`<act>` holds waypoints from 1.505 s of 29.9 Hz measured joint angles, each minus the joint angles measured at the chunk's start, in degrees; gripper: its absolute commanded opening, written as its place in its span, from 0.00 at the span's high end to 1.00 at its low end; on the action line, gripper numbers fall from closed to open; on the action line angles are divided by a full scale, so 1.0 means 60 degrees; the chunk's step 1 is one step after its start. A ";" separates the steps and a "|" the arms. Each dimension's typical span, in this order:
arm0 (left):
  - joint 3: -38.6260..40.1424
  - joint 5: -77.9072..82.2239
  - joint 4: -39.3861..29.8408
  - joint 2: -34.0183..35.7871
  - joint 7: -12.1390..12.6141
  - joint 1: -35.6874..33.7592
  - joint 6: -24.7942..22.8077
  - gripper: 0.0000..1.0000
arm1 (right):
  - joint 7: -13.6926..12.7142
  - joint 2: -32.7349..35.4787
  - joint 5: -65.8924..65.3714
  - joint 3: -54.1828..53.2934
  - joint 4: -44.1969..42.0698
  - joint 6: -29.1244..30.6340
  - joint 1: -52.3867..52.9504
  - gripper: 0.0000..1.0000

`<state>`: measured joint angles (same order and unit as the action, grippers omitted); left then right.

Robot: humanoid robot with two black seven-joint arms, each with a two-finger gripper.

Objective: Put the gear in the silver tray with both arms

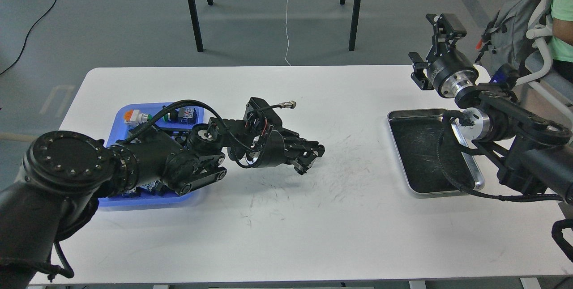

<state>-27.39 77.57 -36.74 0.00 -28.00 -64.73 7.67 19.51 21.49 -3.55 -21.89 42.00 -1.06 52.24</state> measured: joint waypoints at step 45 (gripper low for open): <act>0.0094 0.0020 -0.0896 0.0001 0.0000 0.0403 0.0365 0.75 | 0.0000 -0.0066 -0.0035 0.0397 -0.0189 0.0000 0.0124 0.00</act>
<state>-26.83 77.69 -42.11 0.00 -28.00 -62.32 9.86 19.51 21.09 -3.76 -19.51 40.87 -1.06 52.99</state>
